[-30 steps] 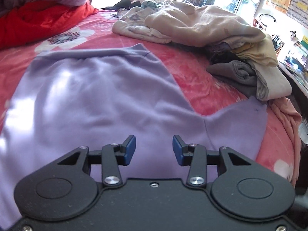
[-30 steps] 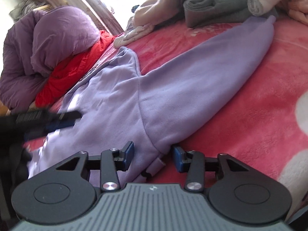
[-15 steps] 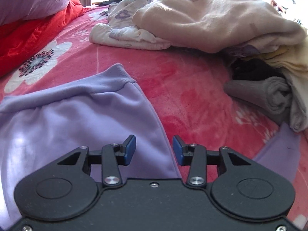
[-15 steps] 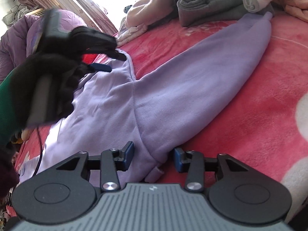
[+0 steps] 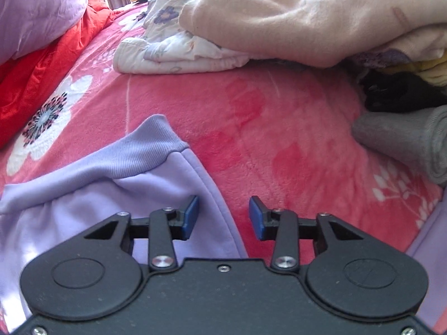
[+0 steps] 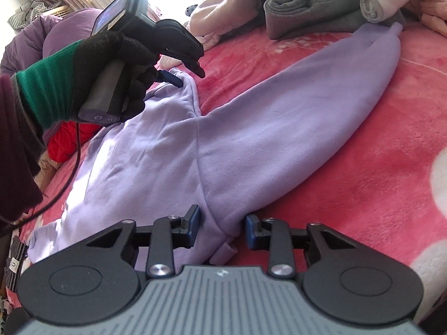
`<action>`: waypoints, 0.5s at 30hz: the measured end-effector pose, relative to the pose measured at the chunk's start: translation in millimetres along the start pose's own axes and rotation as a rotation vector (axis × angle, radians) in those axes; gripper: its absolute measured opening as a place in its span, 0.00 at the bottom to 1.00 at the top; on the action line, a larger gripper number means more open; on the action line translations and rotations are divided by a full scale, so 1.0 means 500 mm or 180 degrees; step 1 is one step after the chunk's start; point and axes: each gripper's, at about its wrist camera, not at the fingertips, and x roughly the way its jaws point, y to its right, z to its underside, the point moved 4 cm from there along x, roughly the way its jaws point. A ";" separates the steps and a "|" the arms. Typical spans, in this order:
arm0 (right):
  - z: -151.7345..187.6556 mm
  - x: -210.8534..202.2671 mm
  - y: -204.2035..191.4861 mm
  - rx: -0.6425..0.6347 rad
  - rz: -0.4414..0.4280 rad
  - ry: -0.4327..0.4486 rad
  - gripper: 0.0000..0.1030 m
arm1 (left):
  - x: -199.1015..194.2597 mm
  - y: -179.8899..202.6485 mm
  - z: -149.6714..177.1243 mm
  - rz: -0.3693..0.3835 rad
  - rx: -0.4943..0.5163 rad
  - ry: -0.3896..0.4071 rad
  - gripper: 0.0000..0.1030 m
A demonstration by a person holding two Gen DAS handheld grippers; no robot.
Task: Fold clothes
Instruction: 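Close the left tool on the lavender sleeve cuff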
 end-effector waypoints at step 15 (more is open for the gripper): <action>0.003 -0.038 -0.052 -0.0778 0.0211 0.0395 0.23 | -0.052 -0.111 0.011 0.0436 -0.0367 0.0238 0.08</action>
